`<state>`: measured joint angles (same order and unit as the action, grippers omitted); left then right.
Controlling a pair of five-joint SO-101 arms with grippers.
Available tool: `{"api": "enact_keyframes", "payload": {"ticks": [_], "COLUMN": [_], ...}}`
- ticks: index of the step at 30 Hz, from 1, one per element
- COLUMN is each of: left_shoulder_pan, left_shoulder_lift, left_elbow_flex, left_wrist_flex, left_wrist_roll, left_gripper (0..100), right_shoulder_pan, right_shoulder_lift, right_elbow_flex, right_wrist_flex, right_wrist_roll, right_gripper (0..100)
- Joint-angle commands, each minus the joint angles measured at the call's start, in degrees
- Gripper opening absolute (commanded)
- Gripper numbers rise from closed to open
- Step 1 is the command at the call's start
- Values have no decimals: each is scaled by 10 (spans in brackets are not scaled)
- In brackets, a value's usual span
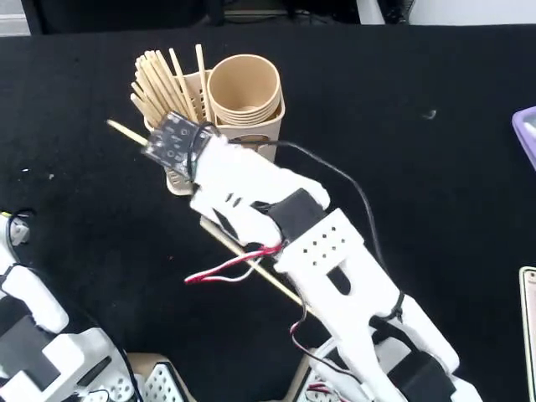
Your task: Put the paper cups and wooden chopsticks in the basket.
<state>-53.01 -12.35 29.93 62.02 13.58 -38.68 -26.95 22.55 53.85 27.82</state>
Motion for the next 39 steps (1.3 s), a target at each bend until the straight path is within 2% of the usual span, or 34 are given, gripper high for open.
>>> {"api": "enact_keyframes", "payload": {"ticks": [1, 11, 20, 27, 39], "left_shoulder_pan": [15, 62, 136, 145, 145], "left_shoulder_lift": [-12, -15, -13, -18, -18], "left_elbow_flex": [-18, 10, 38, 82, 90], "left_wrist_flex": [4, 4, 3, -55, -64], "left_wrist_roll": [2, 2, 2, 3, 5], "left_gripper": [163, 163, 163, 163, 160], "right_shoulder_pan": [-25, -27, -17, 1, 45], "right_shoulder_lift": [-21, 128, 278, 354, 369], "right_elbow_flex": [-108, -435, -642, -681, -589], "right_wrist_flex": [-16, -16, -98, -170, -105], "right_wrist_roll": [-27, -168, -175, -175, -176], "right_gripper": [10, 10, 11, 11, 11]}}
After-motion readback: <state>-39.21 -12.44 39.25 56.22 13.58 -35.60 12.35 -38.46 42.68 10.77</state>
